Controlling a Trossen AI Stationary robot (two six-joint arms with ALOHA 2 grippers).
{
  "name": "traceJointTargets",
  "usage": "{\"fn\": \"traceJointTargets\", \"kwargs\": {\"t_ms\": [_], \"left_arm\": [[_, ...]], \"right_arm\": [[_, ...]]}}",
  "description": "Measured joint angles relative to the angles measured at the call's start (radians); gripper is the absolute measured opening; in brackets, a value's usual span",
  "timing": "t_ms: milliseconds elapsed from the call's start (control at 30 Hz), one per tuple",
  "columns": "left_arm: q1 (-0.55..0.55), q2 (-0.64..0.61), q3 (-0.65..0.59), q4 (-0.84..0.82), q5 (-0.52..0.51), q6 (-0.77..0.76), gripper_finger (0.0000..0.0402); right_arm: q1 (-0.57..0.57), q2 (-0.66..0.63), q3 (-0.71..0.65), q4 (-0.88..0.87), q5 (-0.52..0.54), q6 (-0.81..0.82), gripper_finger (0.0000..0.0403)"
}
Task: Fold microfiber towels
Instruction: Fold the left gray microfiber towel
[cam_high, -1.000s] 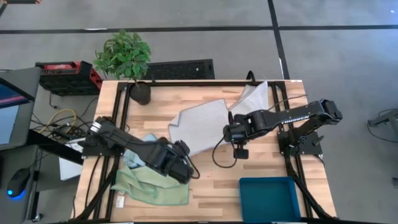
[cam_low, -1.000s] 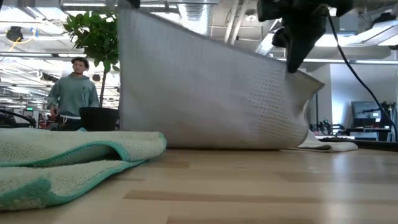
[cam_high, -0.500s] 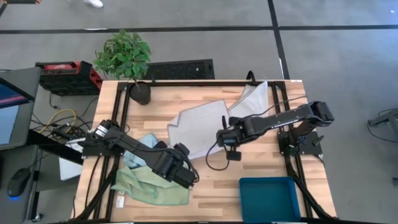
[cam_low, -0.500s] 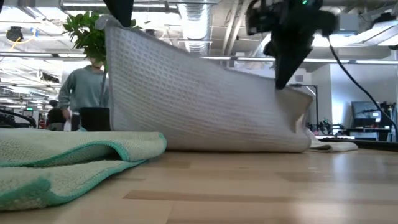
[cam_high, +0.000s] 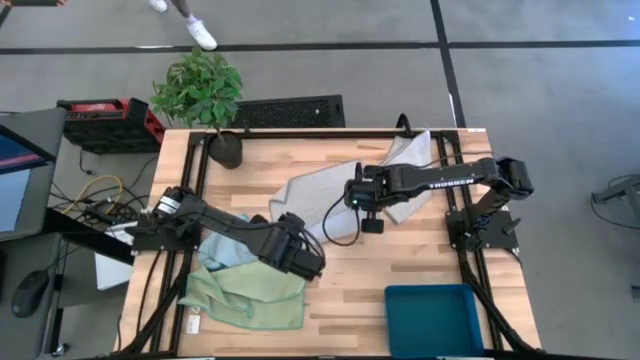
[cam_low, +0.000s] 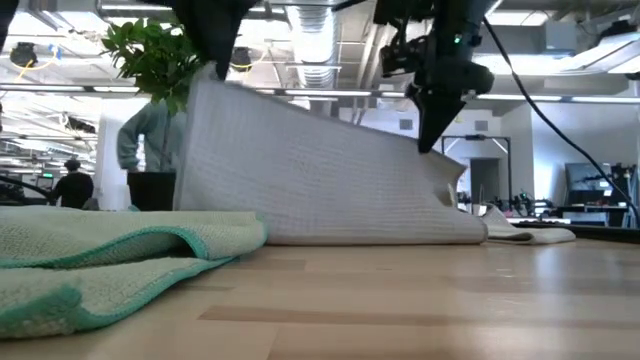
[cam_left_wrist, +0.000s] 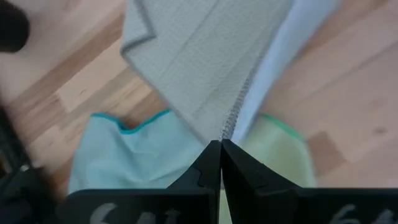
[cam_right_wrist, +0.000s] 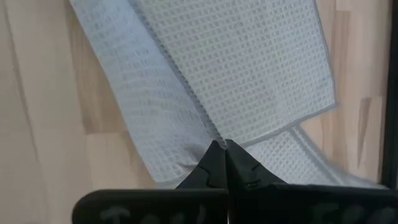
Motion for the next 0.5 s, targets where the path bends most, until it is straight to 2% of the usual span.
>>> {"fn": "traceJointTargets", "kwargs": {"t_ms": [133, 300, 500], "left_arm": [[0.048, 0.0, -0.082, 0.036, 0.026, 0.036, 0.0], [0.105, -0.003, -0.12, 0.041, 0.016, 0.101, 0.0], [0.174, -0.003, -0.187, 0.047, -0.033, 0.139, 0.0]], "right_arm": [[-0.037, 0.002, 0.0, 0.019, -0.004, -0.057, 0.0002], [-0.091, 0.002, 0.0, 0.052, -0.005, -0.101, 0.0002], [-0.158, 0.002, 0.0, 0.12, -0.007, -0.14, 0.0002]]}}
